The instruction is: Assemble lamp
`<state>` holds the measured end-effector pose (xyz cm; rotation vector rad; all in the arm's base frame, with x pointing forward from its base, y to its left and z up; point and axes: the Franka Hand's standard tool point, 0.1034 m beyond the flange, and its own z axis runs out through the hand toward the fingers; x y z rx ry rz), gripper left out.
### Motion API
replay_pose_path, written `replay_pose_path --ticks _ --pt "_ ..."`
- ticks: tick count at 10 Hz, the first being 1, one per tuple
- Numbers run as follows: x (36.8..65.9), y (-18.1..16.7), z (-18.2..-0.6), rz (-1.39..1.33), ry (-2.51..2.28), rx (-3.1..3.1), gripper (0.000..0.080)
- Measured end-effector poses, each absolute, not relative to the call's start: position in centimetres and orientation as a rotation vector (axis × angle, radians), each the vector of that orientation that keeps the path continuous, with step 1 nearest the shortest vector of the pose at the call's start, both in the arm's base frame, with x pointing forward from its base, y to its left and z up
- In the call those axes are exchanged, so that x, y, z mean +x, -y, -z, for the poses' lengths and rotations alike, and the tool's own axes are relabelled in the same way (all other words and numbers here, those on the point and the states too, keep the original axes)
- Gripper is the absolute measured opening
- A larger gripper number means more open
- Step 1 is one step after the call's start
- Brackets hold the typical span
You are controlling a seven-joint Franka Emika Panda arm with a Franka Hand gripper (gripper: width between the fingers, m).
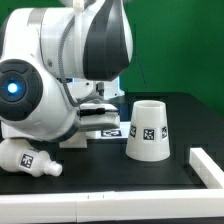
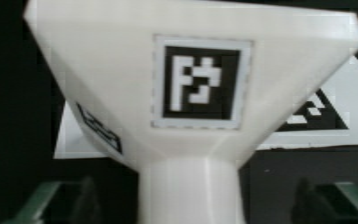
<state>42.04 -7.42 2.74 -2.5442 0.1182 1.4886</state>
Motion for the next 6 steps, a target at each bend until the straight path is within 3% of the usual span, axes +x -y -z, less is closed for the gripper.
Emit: replay_pose_path --ticks 4,6 --pt "42.1 7.3 -2.8 -1.485 -0.116 -2.544 0.0530" --pt "42.7 7.0 -5.4 -1.476 -0.114 -2.527 0.0530"
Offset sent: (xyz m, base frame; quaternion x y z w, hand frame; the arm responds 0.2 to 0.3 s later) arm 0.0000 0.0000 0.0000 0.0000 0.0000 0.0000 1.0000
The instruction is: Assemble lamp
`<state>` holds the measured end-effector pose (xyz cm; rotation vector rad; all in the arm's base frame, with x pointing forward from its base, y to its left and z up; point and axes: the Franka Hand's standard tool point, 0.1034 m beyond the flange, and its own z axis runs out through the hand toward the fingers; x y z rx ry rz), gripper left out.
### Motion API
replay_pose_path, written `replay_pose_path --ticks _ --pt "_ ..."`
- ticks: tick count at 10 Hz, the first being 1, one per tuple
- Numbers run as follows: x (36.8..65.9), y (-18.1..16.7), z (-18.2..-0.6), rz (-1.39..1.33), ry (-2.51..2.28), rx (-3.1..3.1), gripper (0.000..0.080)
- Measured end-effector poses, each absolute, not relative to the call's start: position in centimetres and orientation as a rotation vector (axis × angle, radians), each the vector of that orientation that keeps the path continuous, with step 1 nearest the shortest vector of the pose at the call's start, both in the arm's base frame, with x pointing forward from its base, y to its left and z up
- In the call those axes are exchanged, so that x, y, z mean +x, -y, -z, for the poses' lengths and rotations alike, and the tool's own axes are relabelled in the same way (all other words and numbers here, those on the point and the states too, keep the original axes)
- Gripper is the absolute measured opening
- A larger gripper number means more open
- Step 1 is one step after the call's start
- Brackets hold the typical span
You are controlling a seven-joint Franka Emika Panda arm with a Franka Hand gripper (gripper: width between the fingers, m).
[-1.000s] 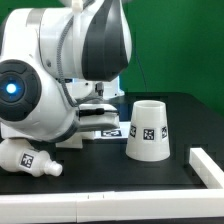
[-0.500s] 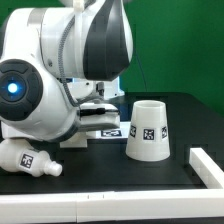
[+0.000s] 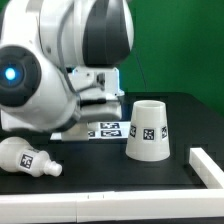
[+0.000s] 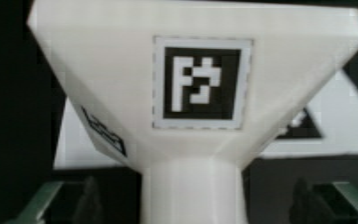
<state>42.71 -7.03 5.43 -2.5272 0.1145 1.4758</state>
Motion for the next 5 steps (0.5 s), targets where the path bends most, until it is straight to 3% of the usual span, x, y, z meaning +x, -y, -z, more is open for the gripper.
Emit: replay_pose_path --ticks 2,3,5 --pt "44.6 6.9 -9.0 -1.372 -0.087 -2.583 0.0530" --pt "45.8 6.7 -9.7 -1.265 -0.075 -2.647 0.0530" --pt "45.8 6.8 -8.6 -1.040 -0.102 -2.755 0.0530"
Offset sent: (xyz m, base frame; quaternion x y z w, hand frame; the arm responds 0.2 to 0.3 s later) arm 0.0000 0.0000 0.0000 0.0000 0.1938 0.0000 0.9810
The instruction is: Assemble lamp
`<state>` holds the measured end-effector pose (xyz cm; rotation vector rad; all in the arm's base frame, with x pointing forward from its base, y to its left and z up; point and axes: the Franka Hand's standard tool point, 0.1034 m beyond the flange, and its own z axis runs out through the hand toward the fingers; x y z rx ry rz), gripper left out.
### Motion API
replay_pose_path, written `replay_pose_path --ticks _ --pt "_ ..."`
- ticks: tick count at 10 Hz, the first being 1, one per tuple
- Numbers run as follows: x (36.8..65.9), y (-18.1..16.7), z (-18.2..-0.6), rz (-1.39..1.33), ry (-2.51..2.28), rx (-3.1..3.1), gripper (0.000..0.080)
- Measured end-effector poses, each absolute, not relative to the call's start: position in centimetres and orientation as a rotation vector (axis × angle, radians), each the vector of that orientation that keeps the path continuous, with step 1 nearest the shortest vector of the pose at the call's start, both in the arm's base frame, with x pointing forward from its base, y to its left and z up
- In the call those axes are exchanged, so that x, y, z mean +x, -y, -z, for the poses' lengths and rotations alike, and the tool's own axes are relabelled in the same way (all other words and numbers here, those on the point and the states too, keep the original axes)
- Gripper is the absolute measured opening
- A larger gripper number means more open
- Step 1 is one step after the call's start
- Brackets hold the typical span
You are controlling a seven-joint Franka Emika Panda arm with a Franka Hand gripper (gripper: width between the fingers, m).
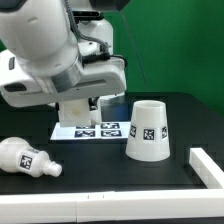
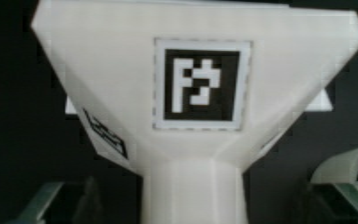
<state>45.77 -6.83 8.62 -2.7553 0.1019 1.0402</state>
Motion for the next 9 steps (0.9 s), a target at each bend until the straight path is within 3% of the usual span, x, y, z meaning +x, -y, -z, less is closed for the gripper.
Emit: replay_pose_path --ticks 2,5,6,9 --pt "46.5 6.9 -8.8 -0.832 -0.116 -2.840 0.0530" --pt "52.8 5.1 -13.5 -0.452 -0.038 -2.968 0.0530" --pt "53.7 4.4 -14.5 -0.353 -0.053 -2.988 0.0530" --pt "54.3 4.7 -14.3 -0.058 -0.076 -3.042 0.0530"
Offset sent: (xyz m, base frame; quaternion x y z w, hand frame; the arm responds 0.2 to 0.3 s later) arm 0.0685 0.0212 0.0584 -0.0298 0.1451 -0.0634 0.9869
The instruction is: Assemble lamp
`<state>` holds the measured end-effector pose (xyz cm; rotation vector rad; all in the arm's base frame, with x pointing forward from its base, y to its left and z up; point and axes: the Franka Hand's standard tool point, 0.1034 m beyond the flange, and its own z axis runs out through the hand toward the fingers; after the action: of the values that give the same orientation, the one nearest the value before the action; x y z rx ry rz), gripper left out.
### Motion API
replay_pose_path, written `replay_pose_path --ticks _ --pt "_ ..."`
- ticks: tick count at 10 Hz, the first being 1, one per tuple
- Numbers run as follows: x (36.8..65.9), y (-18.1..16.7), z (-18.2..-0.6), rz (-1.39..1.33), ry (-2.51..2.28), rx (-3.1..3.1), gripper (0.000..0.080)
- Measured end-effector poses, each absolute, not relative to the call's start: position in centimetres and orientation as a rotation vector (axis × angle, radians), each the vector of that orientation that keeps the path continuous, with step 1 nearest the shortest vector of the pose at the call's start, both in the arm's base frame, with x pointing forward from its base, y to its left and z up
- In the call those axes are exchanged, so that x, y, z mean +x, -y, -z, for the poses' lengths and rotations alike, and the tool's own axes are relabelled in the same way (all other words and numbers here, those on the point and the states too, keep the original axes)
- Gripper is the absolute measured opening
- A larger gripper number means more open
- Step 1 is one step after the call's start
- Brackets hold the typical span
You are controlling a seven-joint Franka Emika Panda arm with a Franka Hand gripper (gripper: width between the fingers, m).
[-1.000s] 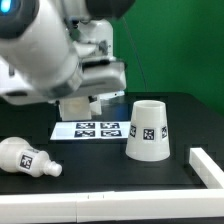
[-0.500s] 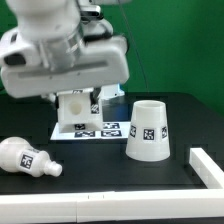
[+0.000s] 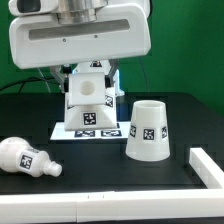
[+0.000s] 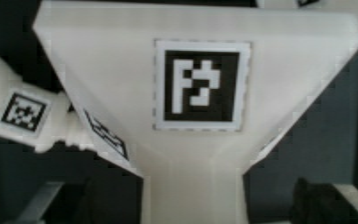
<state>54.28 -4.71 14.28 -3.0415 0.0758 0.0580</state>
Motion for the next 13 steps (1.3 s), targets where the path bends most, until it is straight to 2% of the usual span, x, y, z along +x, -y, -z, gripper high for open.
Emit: replay_pose_path --ticks 3,5,6,7,11,12,13 --pt "56.6 1.8 -13.3 0.425 -0.033 -3.067 0.0530" --pt "58.8 -2.1 -12.4 0.601 -0.067 -3.024 0.0530" --pt "59.6 -3.3 -12.5 0.762 -0.028 -3.000 0.0530" --pt "59.2 -2.7 -12.2 0.844 -0.022 -2.995 0.0530" --pt "59.0 -2.7 -11.8 0.837 -0.021 -2.998 0.0530" --pt "59.1 -3.3 -11.6 0.839 -0.029 -2.990 0.0530" --pt "59.4 -5.4 -10.9 0.827 -0.015 -2.977 0.0530"
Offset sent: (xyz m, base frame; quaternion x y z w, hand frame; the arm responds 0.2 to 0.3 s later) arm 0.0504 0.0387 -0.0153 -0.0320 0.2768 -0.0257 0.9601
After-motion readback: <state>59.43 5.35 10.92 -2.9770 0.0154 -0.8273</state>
